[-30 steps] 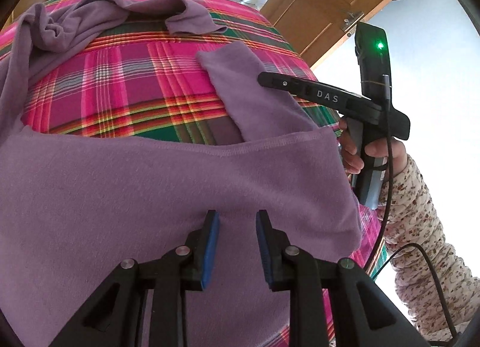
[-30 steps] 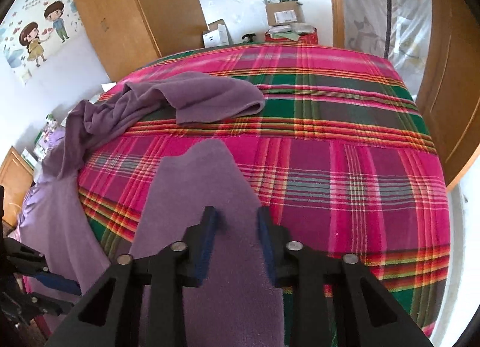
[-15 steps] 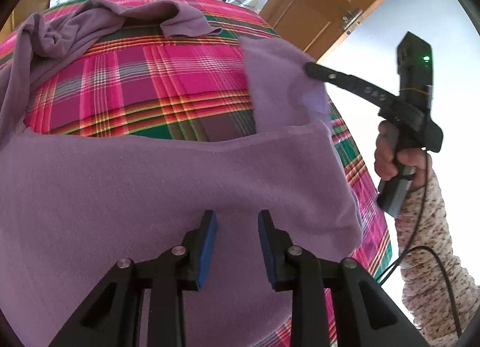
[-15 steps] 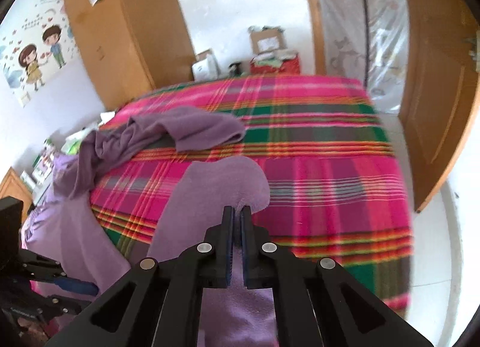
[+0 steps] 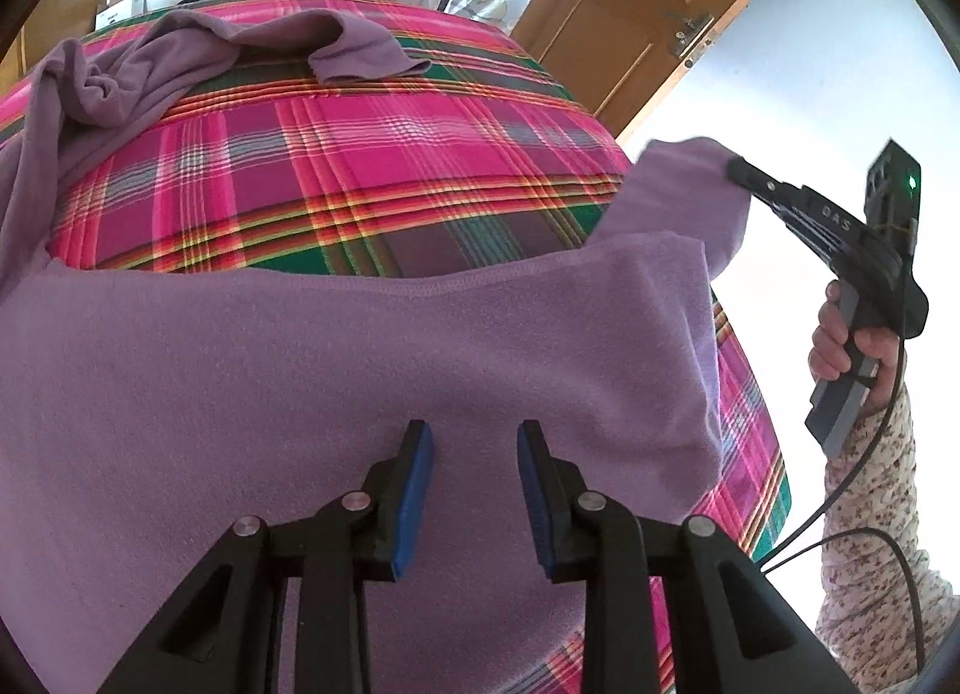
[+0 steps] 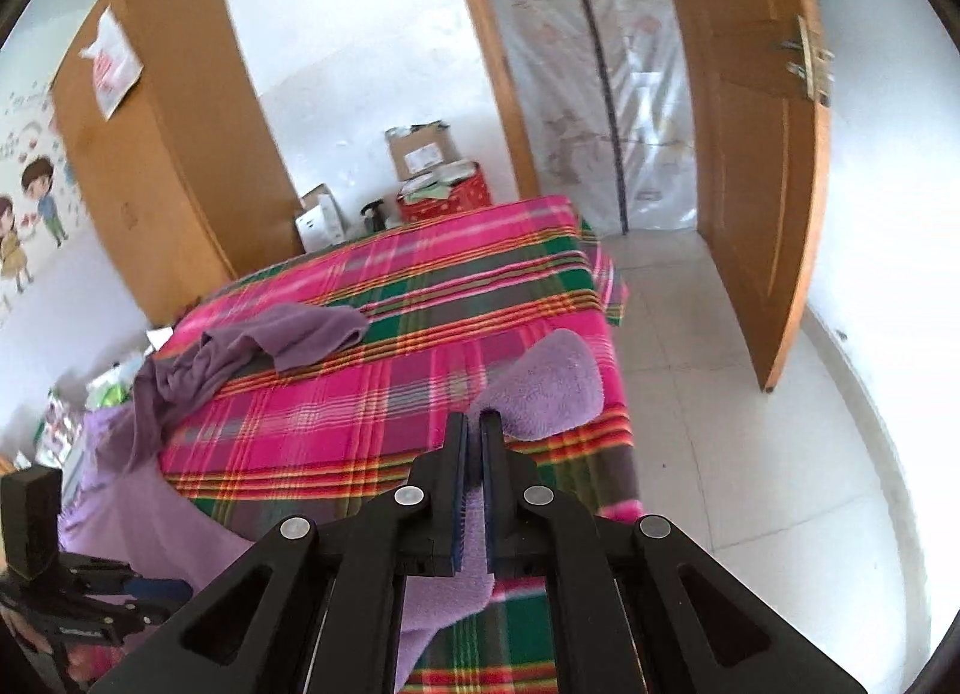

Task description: Fold clothes

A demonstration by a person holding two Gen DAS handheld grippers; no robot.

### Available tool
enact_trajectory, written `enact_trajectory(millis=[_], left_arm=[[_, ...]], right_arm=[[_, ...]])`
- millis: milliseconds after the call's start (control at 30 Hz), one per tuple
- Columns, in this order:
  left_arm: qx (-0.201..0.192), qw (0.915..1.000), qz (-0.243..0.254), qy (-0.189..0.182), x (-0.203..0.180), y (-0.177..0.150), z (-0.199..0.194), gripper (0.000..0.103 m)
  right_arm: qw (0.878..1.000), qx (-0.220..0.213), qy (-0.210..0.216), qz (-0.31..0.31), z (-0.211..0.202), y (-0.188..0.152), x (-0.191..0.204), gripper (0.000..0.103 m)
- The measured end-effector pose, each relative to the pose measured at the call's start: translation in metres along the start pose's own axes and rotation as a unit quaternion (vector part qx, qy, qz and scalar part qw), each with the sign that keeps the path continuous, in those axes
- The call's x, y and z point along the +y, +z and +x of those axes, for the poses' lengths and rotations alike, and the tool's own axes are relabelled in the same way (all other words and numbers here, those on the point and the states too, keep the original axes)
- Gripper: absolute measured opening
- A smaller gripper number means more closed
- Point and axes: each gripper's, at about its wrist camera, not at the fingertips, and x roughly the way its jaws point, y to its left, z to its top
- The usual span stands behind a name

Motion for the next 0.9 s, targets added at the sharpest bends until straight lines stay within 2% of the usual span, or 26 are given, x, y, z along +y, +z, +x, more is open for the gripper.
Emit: enact_trajectory(millis=[233,367,800,900], left_arm=[[0.008,0.9999,0.014,0.003,-0.011,-0.005,-0.002,0.03],[0.011,0.9995,0.029,0.007,-0.019,-0.008,0.0,0.03],[0.01,0.9969,0.07,0.033,-0.043,-0.016,0.006,0.03],[0.017,0.9963,0.081,0.024,-0.05,-0.02,0.008,0.03]], right_arm=[[0.999,-0.034,-0.027,0.028,-0.031,-0.001,-0.021,0.005],[0.996,-0.045,-0.06,0.052,-0.048,-0.006,-0.04,0.005],[0.979,-0.047,-0.148,0.131,-0.084,-0.047,-0.089,0.005],[0.975,-0.042,-0.164,0.147,-0.089,-0.061,-0.097,0.005]])
